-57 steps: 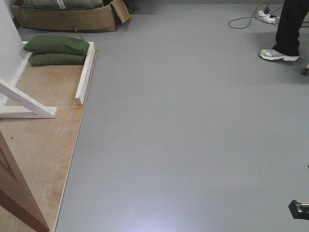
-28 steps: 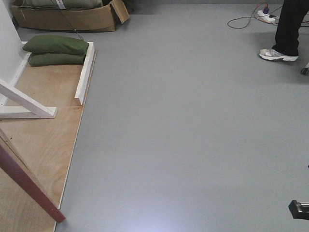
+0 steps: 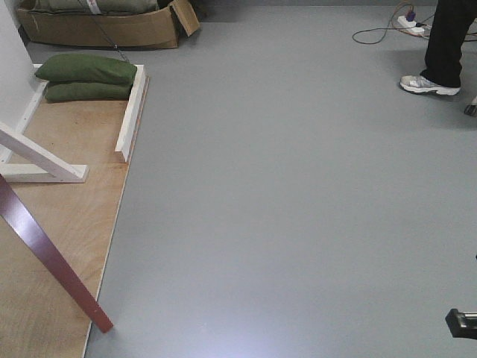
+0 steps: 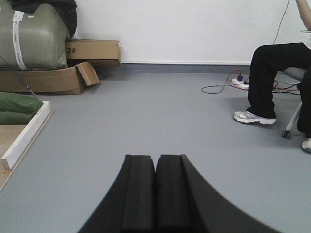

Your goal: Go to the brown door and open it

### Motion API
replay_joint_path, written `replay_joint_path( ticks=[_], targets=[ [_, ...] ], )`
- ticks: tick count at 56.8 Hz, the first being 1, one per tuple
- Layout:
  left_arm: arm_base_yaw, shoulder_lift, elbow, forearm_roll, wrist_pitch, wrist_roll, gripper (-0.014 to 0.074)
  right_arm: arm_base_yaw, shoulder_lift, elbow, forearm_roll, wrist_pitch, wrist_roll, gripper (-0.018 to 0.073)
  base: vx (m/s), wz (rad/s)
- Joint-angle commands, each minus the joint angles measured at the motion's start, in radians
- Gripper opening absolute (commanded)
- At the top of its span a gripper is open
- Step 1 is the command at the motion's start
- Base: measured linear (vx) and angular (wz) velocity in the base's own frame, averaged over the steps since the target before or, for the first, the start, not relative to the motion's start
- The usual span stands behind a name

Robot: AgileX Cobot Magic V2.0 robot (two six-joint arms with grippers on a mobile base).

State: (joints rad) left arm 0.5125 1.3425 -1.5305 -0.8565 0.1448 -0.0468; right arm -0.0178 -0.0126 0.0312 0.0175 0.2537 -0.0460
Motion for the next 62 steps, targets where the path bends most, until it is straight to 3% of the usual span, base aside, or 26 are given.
replay_joint_path(
  ticks=[1, 10, 23, 36, 49, 62],
  targets=[
    [-0.041, -0.004, -0.078, 0.009, -0.054, 0.000, -0.0006, 0.002, -0.011, 0.006, -0.004, -0.075, -0.005, 0.0000, 0.00, 0.00],
    [-0.110, 0.022, -0.087, 0.021, -0.053, 0.000, -0.0006, 0.002, -0.011, 0.006, -0.004, -0.075, -0.005, 0.0000, 0.00, 0.00],
    [-0.184, 0.050, -0.087, 0.135, -0.041, 0.000, -0.0006, 0.002, -0.011, 0.006, -0.004, -0.075, -0.005, 0.0000, 0.00, 0.00],
    [-0.219, 0.070, -0.084, 0.143, -0.017, 0.000, -0.0006, 0.002, -0.011, 0.006, -0.004, -0.075, -0.005, 0.0000, 0.00, 0.00],
    [-0.253, 0.107, -0.084, 0.293, 0.010, 0.000, -0.0006, 0.002, -0.011, 0.006, -0.004, -0.075, -0.005, 0.0000, 0.00, 0.00],
    [-0.253, 0.108, -0.084, 0.305, 0.013, 0.000, -0.0006, 0.002, -0.011, 0.006, -0.004, -0.075, -0.005, 0.0000, 0.00, 0.00]
  ],
)
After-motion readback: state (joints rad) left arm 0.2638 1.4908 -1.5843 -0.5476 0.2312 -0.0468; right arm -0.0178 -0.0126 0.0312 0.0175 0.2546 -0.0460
